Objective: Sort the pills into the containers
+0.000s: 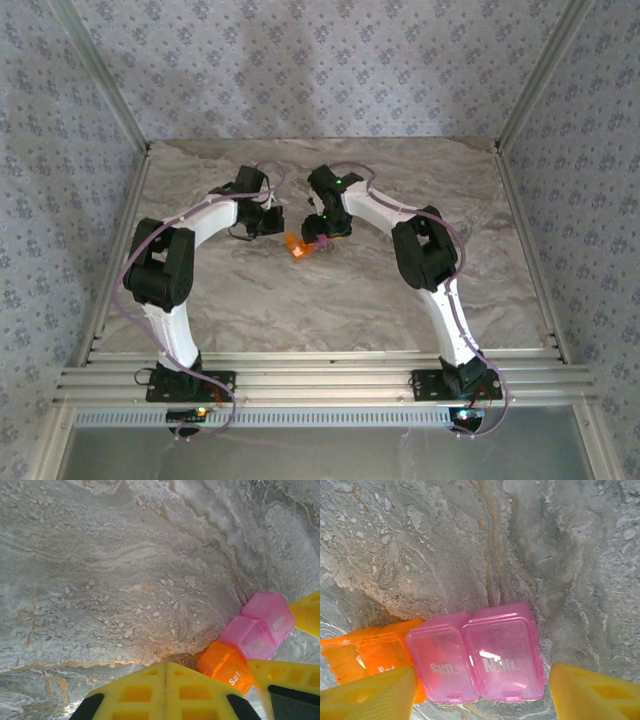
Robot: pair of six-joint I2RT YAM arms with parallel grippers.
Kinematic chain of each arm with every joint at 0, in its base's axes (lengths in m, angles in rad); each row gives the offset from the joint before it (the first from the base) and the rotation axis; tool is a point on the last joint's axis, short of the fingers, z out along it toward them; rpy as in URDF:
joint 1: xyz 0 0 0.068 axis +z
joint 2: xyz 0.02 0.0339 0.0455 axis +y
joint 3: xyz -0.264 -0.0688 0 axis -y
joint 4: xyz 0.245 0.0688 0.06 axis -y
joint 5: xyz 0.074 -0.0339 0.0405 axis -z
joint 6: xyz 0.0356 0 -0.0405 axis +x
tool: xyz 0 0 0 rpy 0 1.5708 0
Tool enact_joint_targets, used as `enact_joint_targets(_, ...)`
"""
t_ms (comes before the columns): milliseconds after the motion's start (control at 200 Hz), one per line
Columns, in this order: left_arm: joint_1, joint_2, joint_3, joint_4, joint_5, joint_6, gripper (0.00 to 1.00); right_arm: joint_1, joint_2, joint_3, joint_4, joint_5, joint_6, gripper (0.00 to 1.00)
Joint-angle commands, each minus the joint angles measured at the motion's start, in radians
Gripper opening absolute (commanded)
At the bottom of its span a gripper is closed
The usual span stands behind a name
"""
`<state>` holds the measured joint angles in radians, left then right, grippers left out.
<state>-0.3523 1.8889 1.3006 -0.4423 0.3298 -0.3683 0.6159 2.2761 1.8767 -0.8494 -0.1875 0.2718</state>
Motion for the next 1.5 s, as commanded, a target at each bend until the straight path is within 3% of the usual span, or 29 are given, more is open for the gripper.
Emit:
enact_joint_targets(0,-0.011,0.017,-0.012,0.008,0.026,-0.008,0.00,0.000,0.024,0.007,-0.034,-0.004,-0.010,0.71)
enact_joint_targets(1494,-0.100,-0.126,-0.149,0.101,0.085,-0.123,0.00,-0.037,0.029,-0.025,-0.028,-0.030,0.024,0.70)
